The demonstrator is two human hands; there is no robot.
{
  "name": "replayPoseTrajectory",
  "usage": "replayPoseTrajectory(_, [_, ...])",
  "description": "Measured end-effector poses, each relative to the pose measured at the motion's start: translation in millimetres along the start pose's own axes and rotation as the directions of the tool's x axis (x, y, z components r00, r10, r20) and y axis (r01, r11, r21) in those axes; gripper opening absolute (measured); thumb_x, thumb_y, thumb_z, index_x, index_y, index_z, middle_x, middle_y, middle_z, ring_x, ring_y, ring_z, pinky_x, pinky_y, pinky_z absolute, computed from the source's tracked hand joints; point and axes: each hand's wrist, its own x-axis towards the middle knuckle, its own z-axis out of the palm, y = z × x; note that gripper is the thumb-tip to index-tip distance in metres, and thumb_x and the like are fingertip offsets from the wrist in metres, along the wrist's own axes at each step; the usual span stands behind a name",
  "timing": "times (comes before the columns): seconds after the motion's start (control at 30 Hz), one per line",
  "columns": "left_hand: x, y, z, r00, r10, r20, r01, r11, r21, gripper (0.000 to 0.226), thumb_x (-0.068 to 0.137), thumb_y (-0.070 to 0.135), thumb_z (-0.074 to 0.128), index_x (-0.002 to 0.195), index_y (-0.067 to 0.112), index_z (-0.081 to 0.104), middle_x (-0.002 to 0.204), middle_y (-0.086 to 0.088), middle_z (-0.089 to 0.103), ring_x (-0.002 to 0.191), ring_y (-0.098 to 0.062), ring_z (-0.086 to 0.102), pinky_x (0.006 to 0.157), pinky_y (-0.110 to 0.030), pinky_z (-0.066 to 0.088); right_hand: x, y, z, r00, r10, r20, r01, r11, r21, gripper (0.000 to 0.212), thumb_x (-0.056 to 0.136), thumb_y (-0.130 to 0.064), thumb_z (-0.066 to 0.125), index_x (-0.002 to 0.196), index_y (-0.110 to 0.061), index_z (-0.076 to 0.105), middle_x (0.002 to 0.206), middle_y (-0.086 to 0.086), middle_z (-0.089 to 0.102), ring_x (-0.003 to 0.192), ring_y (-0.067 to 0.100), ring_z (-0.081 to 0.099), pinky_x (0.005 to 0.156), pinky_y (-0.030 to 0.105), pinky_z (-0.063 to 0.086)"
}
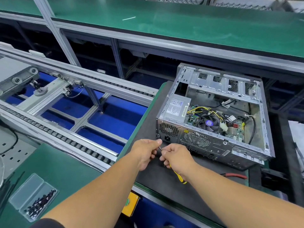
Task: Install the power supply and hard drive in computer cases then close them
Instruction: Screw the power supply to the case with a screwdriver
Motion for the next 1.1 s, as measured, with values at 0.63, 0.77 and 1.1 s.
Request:
replayPoseTrajectory(0.63, [35, 18, 7, 0.995, -0.091, -0.049, 0.098, 0.981, 0.169, 0.025, 0.090, 0.003, 0.058, 0.065, 0.008, 0.061, 0.054, -0.011, 0.053, 0.040, -0.020, 0.039, 0.044, -0.023, 0.034, 30, -14, 41, 0.973, 0.225, -0.052, -0.185, 0.893, 0.409, 0.023, 0.101, 0.005, 0.053, 0.081, 0.002, 0.064, 0.055, 0.012, 0.059, 0.043, 0.021, 0.052, 0.044, 0.028, 0.047])
replayPoseTrajectory(0.77, [41, 22, 7, 0.993, -0.106, -0.050, 0.115, 0.963, 0.244, 0.016, 0.092, 0.006, 0.063, 0.078, 0.003, 0.069, 0.060, -0.013, 0.059, 0.044, -0.021, 0.043, 0.046, -0.027, 0.037, 31, -12, 44, 0.964, 0.251, -0.086, -0.185, 0.868, 0.462, 0.021, 0.100, 0.005, 0.053, 0.082, 0.002, 0.063, 0.057, 0.014, 0.060, 0.044, 0.023, 0.054, 0.044, 0.029, 0.048])
replayPoseTrajectory(1.1, [48, 23, 7, 0.994, -0.090, -0.056, 0.104, 0.937, 0.334, 0.022, 0.093, 0.012, 0.065, 0.099, -0.008, 0.071, 0.065, -0.017, 0.060, 0.046, -0.022, 0.046, 0.048, -0.029, 0.040, 37, -12, 47, 0.952, 0.297, -0.079, -0.220, 0.837, 0.500, 0.021, 0.099, 0.005, 0.051, 0.083, 0.002, 0.064, 0.058, 0.014, 0.058, 0.043, 0.024, 0.054, 0.046, 0.032, 0.050])
